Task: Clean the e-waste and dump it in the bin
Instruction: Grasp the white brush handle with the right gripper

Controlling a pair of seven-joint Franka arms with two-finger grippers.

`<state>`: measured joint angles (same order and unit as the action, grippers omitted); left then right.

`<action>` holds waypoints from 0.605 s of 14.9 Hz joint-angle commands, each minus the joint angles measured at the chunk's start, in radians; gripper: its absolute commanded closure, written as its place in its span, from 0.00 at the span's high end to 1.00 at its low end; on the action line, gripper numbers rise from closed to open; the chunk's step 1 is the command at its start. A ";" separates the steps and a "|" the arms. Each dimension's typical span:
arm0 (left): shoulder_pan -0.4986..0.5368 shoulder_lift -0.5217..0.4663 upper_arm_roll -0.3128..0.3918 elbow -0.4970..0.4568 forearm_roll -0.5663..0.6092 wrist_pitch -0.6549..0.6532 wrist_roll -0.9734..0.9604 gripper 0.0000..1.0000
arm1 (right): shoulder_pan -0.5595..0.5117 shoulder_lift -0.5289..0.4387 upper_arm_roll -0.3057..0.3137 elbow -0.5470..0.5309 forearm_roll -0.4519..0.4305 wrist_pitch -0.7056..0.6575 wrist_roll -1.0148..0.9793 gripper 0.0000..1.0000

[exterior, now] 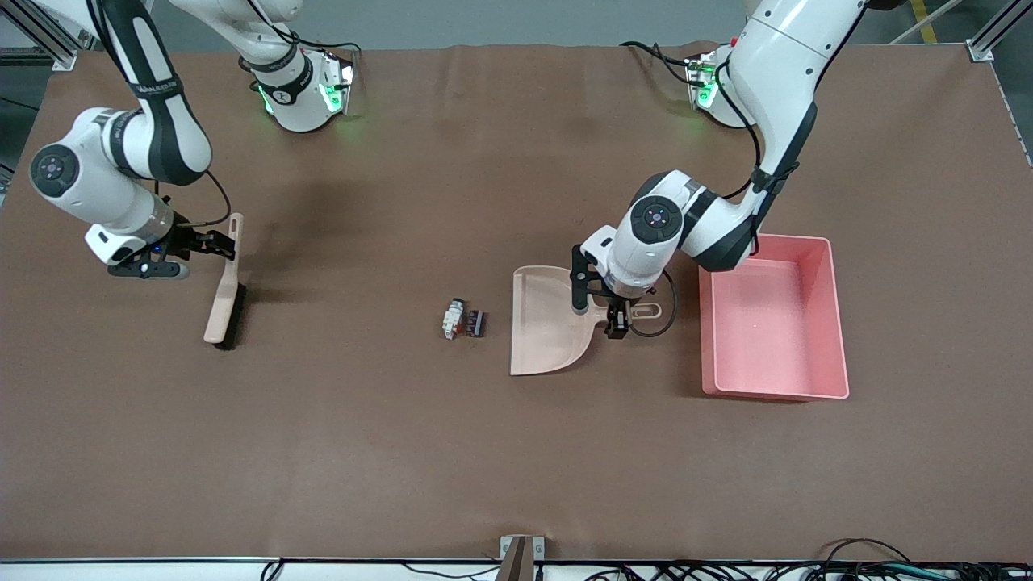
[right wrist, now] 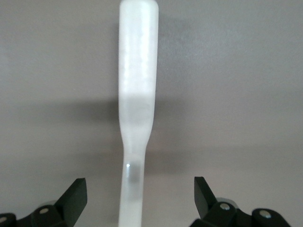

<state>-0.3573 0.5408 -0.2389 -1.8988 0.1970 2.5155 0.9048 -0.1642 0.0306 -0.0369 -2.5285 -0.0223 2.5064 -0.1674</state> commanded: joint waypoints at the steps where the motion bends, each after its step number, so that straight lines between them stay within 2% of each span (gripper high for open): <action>1: -0.006 0.014 -0.002 0.013 -0.002 0.016 0.005 0.77 | -0.008 0.031 0.012 -0.058 -0.005 0.084 -0.011 0.97; 3: -0.006 0.019 -0.002 0.015 -0.001 0.016 0.005 0.76 | -0.006 0.049 0.012 -0.070 -0.005 0.114 -0.011 0.87; 6: -0.006 0.024 -0.002 0.015 0.001 0.016 0.005 0.68 | -0.008 0.051 0.012 -0.072 -0.005 0.104 -0.009 0.60; 7: -0.008 0.024 -0.002 0.015 0.001 0.016 0.005 0.64 | -0.008 0.052 0.012 -0.070 -0.005 0.101 -0.007 0.56; 9: -0.006 0.025 -0.002 0.017 0.001 0.014 0.005 0.56 | -0.006 0.054 0.012 -0.072 -0.005 0.100 -0.003 0.55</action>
<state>-0.3629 0.5560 -0.2393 -1.8957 0.1970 2.5208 0.9048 -0.1634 0.0988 -0.0307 -2.5824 -0.0224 2.6029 -0.1683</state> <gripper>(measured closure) 0.396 0.441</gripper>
